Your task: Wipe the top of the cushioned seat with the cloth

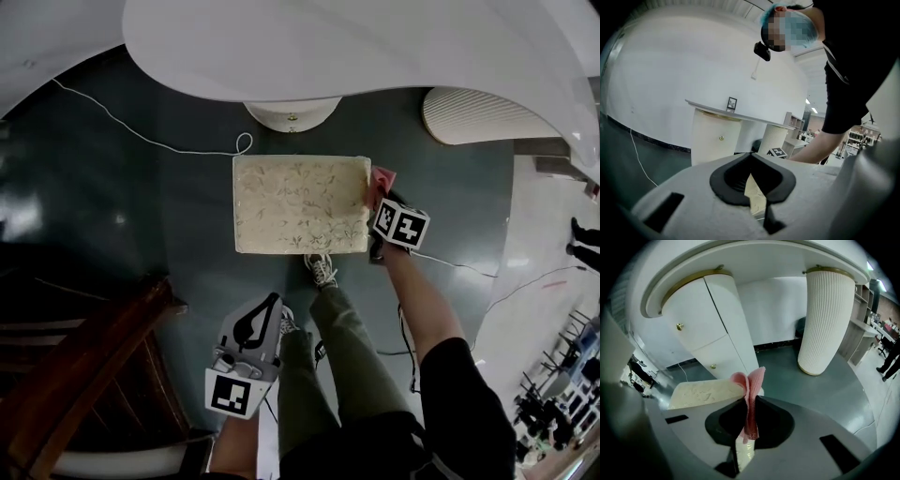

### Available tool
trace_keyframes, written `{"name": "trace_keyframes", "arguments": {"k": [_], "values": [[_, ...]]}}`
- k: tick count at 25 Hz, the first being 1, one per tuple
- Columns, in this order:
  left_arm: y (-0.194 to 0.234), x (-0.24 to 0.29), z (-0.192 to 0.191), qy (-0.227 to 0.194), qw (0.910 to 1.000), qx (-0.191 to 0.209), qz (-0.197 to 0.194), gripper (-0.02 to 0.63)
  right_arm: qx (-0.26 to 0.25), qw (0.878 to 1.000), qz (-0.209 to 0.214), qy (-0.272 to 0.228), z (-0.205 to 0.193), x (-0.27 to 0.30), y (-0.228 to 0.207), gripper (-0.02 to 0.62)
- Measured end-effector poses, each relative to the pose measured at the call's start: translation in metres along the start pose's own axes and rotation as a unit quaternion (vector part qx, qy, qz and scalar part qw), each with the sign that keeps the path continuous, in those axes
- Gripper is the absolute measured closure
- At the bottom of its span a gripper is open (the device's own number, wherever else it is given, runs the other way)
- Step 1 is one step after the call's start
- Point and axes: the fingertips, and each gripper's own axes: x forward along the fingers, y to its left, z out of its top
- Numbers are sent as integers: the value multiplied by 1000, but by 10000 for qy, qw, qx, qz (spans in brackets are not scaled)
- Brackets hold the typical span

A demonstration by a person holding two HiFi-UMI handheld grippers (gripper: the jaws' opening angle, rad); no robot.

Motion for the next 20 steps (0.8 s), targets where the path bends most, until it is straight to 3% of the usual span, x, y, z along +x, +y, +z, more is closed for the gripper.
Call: {"name": "trace_keyframes", "arguments": {"k": [11, 20], "values": [[17, -67, -2, -63, 9975, -89, 694, 589, -123, 9851, 1714, -13, -30, -3, 185, 569], [38, -123, -16, -100, 9889, -331, 1448, 589, -628, 9699, 2302, 480, -79, 16, 318, 569]]}}
